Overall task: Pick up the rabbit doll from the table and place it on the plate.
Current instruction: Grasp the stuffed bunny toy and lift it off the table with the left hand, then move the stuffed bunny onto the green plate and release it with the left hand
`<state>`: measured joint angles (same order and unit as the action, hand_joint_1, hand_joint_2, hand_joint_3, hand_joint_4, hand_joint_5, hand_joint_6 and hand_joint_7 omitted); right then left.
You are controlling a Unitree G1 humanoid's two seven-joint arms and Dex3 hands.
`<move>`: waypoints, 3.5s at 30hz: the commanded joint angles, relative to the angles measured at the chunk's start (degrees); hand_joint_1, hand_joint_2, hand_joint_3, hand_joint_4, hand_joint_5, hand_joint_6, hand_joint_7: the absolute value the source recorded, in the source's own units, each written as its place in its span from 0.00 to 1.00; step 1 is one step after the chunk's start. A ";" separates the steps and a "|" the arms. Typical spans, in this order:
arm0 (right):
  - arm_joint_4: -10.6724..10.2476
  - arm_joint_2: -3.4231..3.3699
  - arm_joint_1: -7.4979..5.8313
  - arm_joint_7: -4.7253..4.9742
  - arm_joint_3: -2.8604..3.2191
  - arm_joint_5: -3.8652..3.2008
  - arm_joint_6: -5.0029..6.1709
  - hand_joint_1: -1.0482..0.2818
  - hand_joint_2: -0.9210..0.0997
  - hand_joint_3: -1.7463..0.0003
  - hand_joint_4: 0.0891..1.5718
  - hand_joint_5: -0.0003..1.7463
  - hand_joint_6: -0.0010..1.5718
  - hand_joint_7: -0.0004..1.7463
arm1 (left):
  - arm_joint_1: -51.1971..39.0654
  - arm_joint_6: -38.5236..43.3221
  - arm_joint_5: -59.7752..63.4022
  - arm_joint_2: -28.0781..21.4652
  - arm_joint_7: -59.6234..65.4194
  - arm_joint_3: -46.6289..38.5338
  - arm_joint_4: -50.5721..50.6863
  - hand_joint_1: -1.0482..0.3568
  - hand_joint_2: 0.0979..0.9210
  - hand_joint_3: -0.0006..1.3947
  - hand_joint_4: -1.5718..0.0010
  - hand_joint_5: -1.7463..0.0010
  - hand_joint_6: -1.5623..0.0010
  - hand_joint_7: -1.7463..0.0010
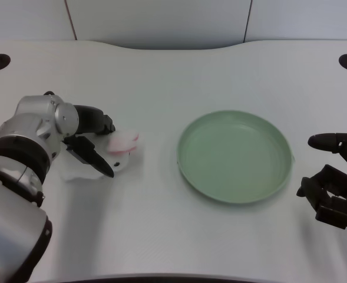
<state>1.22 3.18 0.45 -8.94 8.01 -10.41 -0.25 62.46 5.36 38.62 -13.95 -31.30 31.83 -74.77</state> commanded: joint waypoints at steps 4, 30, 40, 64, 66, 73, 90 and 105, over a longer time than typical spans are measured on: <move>-1.12 0.42 -0.67 0.03 0.50 -0.71 -0.47 0.88 0.45 0.42 0.45 0.84 0.32 0.75 | 0.11 -0.71 0.33 -0.27 -1.59 0.89 -1.36 0.14 0.94 0.00 1.00 0.96 0.89 0.99; -0.21 0.29 0.67 1.58 0.07 0.30 -1.97 0.93 0.40 0.43 0.44 0.83 0.30 0.75 | -1.41 0.40 1.53 -1.13 4.33 2.88 -1.56 0.16 0.96 0.00 0.96 0.95 0.86 0.99; -0.48 0.30 0.33 1.56 -0.03 0.60 -1.31 0.92 0.40 0.44 0.44 0.84 0.30 0.76 | -3.43 5.30 3.77 -2.96 13.33 4.56 -1.30 0.28 0.93 0.00 0.97 0.95 0.86 1.00; -0.54 0.08 0.64 1.15 0.40 -0.54 -2.21 0.92 0.41 0.42 0.44 0.84 0.31 0.75 | -9.34 13.74 5.12 -4.76 35.95 3.43 -1.99 0.54 0.97 0.00 0.65 0.27 0.57 0.42; -0.54 0.09 0.63 1.15 0.39 -0.55 -2.21 0.92 0.42 0.41 0.44 0.84 0.31 0.75 | -9.34 13.77 5.19 -4.76 35.96 3.35 -2.01 0.54 0.97 0.00 0.65 0.26 0.57 0.41; 0.47 0.29 0.74 0.91 -0.19 0.61 -0.34 0.88 0.43 0.42 0.44 0.84 0.32 0.76 | -9.74 11.44 6.94 -3.62 44.44 4.34 -1.76 0.55 1.00 0.15 0.41 0.57 0.34 0.75; 0.31 -0.60 0.68 2.17 -1.28 0.79 -0.55 0.90 0.43 0.43 0.45 0.82 0.32 0.75 | 0.46 16.27 1.79 3.16 37.55 0.11 0.79 0.65 1.00 0.09 0.43 0.25 0.39 0.32; -0.49 -0.16 1.07 3.74 -3.20 3.54 -3.43 0.92 0.36 0.51 0.48 0.78 0.36 0.72 | 5.74 15.40 1.14 17.51 35.89 0.61 -0.21 0.71 1.00 0.12 0.46 0.00 0.54 0.00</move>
<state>1.59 2.27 1.72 -5.64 4.63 -7.43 -2.90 67.18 21.10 39.74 3.78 5.40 32.25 -74.41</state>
